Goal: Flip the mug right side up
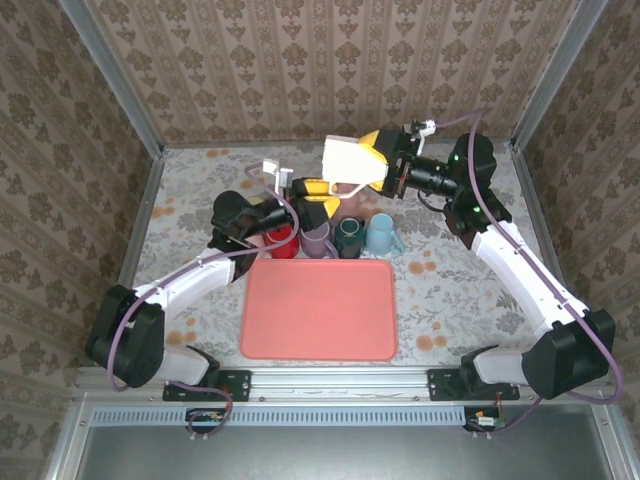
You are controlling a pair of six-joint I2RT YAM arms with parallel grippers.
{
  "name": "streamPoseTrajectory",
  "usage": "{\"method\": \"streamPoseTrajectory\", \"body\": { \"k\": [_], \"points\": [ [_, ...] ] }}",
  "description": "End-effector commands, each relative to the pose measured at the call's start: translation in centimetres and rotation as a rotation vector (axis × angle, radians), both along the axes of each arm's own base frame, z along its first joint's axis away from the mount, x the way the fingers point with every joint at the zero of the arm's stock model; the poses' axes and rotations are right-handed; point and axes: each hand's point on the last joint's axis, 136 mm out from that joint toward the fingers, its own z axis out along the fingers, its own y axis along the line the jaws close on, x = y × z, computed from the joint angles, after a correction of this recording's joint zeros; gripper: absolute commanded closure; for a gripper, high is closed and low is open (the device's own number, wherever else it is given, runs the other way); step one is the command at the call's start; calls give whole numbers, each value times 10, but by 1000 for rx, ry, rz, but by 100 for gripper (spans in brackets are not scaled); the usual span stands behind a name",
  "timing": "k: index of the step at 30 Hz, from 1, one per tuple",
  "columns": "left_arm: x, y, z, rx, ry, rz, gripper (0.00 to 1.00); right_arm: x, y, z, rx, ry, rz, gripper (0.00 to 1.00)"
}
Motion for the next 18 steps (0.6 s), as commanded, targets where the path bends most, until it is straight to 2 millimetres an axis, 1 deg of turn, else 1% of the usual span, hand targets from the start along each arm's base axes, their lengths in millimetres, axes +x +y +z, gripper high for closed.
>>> {"method": "streamPoseTrajectory", "body": {
  "k": [1, 3, 4, 6, 9, 11, 13, 15, 18],
  "points": [
    [-6, 3, 13, -48, -111, -11, 47, -32, 3, 40, 66, -138, 58, 67],
    [-7, 2, 14, -55, -118, -27, 45, -36, 10, 35, 67, -132, 77, 67],
    [-8, 2, 15, -62, -126, -32, 47, -37, 11, 33, 69, -131, 82, 68],
    [-13, 2, 17, -77, -159, -54, 58, -41, 14, 32, 71, -137, 90, 68],
    [-21, -1, 18, -66, -190, -115, 86, -41, 16, 27, 64, -126, 96, 68],
    [-24, -2, 19, -60, -200, -135, 100, -40, 17, 22, 57, -117, 95, 68],
    [-27, -1, 20, -61, -213, -136, 100, -39, 17, 18, 50, -111, 94, 66],
    [-29, 2, 22, -63, -225, -132, 100, -38, 17, 14, 30, -111, 88, 52],
    [-30, 7, 26, -72, -226, -107, 100, -42, 16, 13, -27, -163, 77, 19]
  ]
}}
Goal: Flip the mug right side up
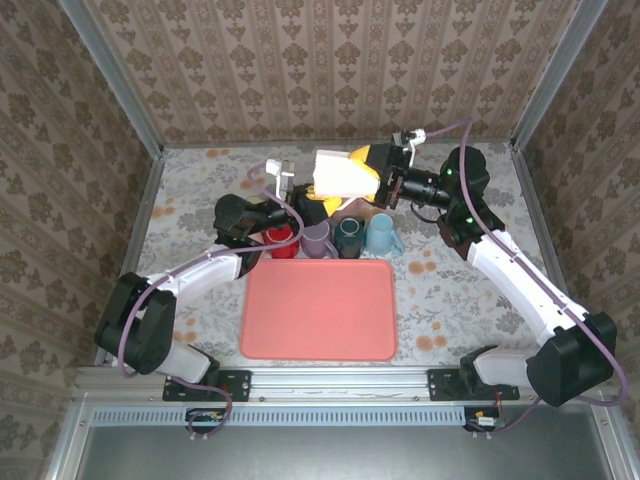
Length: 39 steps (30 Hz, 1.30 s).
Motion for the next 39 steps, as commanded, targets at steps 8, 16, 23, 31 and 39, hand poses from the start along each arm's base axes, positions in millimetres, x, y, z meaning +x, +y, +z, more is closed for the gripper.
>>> {"method": "streamPoseTrajectory", "body": {
  "k": [8, 16, 23, 31, 39],
  "points": [
    [-7, 25, 12, 83, -123, 211, 100, -2, -56, -21, -283, -100, -240, 0],
    [-6, 11, -79, 716, -245, 434, 100, 1, -132, -74, -662, -114, -524, 0],
    [-38, -8, -140, 976, -282, 295, 100, -10, -190, -92, -937, -189, -762, 0],
    [-37, -30, -188, 1112, -227, 263, 100, -34, -225, -95, -907, -231, -985, 0],
    [-29, -52, -213, 1172, -181, 254, 100, -41, -206, -112, -789, -144, -856, 0]
  ]
}}
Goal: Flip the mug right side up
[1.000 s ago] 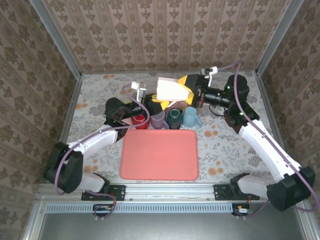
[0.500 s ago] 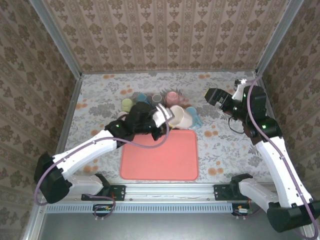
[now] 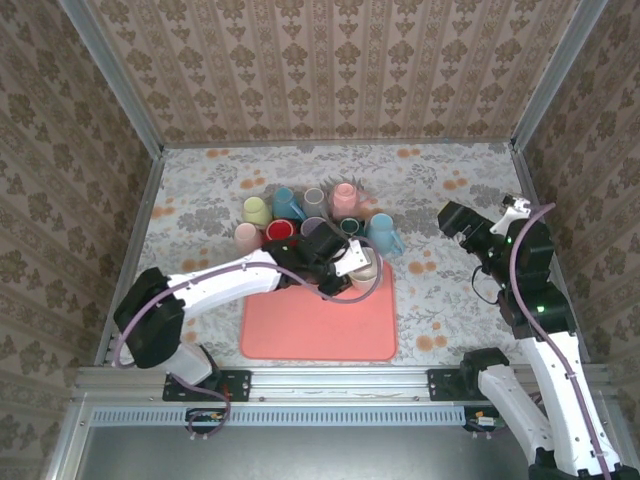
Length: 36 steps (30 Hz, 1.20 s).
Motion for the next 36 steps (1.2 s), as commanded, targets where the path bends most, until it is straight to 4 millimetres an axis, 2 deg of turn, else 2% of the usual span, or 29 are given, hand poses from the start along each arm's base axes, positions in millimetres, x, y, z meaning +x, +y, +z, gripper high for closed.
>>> {"method": "streamPoseTrajectory", "body": {
  "k": [1, 13, 21, 30, 34, 36],
  "points": [
    [14, -29, 33, -108, -57, 18, 100, -2, 9, -6, 8, 27, 55, 0],
    [27, -45, 0, -7, 8, 52, 98, -21, 18, -3, -46, 42, 133, 0],
    [33, -45, -6, 26, 7, 72, 90, -24, 24, -3, -36, 45, 163, 0],
    [40, -53, -8, -7, 12, 114, 68, -25, 24, -3, -43, 47, 164, 0],
    [43, -56, 2, -48, 0, 129, 55, -25, 24, -2, -40, 46, 161, 0],
    [41, -54, 3, -54, 3, 129, 51, -26, 23, -1, -48, 47, 155, 0]
  ]
}}
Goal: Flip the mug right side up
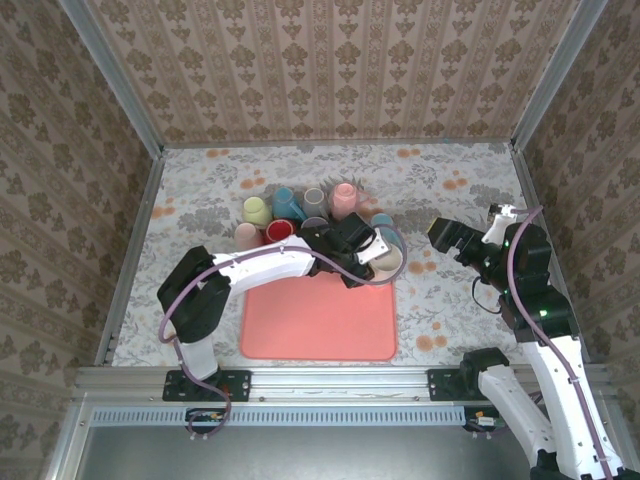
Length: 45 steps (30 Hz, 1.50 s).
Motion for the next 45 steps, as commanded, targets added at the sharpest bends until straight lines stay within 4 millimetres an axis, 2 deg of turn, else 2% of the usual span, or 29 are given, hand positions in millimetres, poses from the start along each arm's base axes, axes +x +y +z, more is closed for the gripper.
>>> {"method": "streamPoseTrajectory", "body": {
  "k": [1, 6, 14, 22, 26, 34, 38, 40, 45],
  "points": [
    [5, -7, 21, -73, -28, 18, 51, -6, 0, 17, -15, -31, 4, 0],
    [2, 4, 11, -51, -12, 32, 50, -6, -2, 22, -31, -35, -3, 0],
    [-1, 13, 6, -36, -1, 36, 52, -3, 0, 25, -19, -33, 5, 0],
    [-1, 20, 17, -63, -20, 41, 45, -3, -1, 24, -60, -19, 6, 0],
    [-4, 30, 40, -95, -45, 41, 39, -6, -2, 27, -77, -21, 12, 0],
    [-16, 50, 83, -165, -37, 63, 38, -7, -2, 26, -96, -13, 22, 0],
    [3, 79, 116, -202, -123, 199, 37, -5, 14, 27, -113, -8, 116, 0],
    [13, 97, 132, -245, -103, 286, 36, -2, 23, 25, -139, 2, 164, 0],
    [27, 139, 143, -285, -26, 420, 35, 10, 49, 9, -287, 54, 259, 1]
  ]
}}
